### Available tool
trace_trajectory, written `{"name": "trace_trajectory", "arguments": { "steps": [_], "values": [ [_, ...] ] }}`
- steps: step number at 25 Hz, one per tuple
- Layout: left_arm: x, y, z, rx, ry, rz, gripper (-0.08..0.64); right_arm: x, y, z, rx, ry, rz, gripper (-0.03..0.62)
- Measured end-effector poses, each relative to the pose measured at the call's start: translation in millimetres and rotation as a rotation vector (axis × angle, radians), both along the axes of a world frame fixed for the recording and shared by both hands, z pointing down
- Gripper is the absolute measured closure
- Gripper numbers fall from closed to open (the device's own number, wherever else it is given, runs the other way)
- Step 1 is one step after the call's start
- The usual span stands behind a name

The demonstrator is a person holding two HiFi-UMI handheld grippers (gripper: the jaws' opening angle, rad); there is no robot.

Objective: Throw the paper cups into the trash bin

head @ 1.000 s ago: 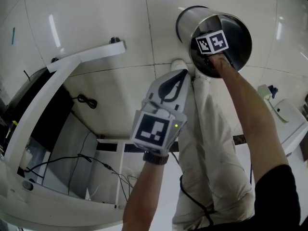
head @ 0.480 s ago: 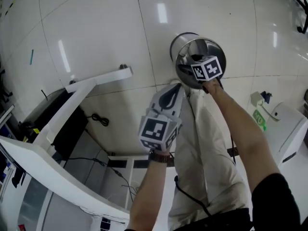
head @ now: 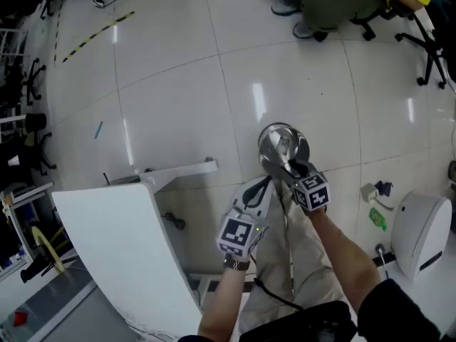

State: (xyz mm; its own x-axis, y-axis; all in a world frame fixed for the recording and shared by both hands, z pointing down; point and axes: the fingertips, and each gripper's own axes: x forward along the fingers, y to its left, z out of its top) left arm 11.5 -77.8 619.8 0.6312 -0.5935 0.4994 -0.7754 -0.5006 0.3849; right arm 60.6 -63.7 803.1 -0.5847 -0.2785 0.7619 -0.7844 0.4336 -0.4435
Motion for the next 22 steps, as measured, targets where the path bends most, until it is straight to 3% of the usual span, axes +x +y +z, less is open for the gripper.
{"name": "trace_trajectory", "arguments": {
  "steps": [3,5,8,13,17,22],
  "values": [
    [-5.0,19.1,-52.1,0.025,-0.030,-0.006,0.557,-0.9,2.9,-100.5,0.107,-0.042,0.031,0.492],
    [-6.7,30.5,-88.3,0.028,-0.025,-0.034,0.557,3.6,4.5,-161.7,0.180,-0.071,0.044,0.585],
    [-14.2,23.0,-133.2,0.094,-0.018,-0.054,0.557,10.3,-9.3,-226.3,0.252,-0.122,0.092,0.589],
    [-13.8,14.1,-220.8,0.184,-0.043,-0.041,0.557,15.9,-26.1,-325.1,0.315,-0.117,0.058,0.591],
    [-20.2,29.4,-308.1,0.289,-0.024,-0.059,0.557,-3.0,-31.6,-428.0,0.491,-0.152,-0.043,0.591],
    [-43.7,26.3,-395.3,0.425,-0.027,-0.117,0.557,-17.5,-37.1,-548.7,0.703,-0.254,-0.053,0.591]
  ]
}}
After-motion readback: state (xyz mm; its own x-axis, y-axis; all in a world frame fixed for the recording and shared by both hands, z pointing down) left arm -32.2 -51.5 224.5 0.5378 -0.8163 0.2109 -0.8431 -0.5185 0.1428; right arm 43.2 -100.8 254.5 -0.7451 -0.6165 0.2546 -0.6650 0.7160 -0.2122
